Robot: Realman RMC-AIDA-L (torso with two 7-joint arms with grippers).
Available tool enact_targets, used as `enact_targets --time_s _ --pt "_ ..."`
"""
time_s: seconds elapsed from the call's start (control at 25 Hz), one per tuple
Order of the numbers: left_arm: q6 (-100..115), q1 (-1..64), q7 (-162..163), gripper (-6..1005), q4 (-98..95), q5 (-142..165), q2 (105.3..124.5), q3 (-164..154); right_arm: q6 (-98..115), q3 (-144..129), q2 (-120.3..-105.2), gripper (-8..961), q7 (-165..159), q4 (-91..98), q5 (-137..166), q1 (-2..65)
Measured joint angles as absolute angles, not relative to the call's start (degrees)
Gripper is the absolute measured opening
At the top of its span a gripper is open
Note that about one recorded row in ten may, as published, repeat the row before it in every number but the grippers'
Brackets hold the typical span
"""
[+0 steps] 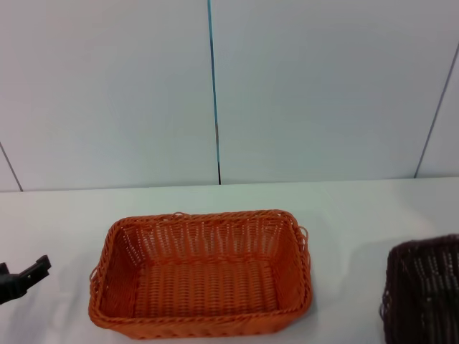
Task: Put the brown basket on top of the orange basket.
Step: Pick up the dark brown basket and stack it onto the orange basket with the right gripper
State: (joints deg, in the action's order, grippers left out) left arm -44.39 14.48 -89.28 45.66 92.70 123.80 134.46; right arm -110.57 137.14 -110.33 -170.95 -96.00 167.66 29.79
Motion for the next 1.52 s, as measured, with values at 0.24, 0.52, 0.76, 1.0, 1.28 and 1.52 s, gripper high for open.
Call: enact_targets --time_s 0.24,0.52,0.76,1.0,1.28,1.52 --pt "-44.08 16.22 -90.59 906 42.92 91.34 123.74 134.65 -112.49 142.26 -109.86 141 -171.45 -95.51 167.53 31.21" --pt "-43.67 17.16 -91.27 906 41.63 91.14 123.56 135.29 -113.51 143.99 -106.07 141 -171.57 -90.43 167.91 36.66" --pt "-43.59 17.19 -91.31 906 41.3 91.14 123.56 135.44 -113.23 143.42 -104.29 142 -171.93 -86.91 167.92 43.04" --pt "-43.58 17.13 -91.29 905 41.2 91.13 123.57 135.44 -113.04 142.8 -104.96 142 -172.01 -85.22 167.94 46.83" --pt "-43.51 17.13 -91.31 905 40.58 91.14 123.61 135.44 -112.53 141.73 -106.34 142 -172.09 -85.18 167.96 50.86" --pt "-43.51 17.0 -91.32 905 40.34 91.14 123.59 135.44 -111.84 140.76 -108.26 142 -172.28 -86.24 167.97 53.59"
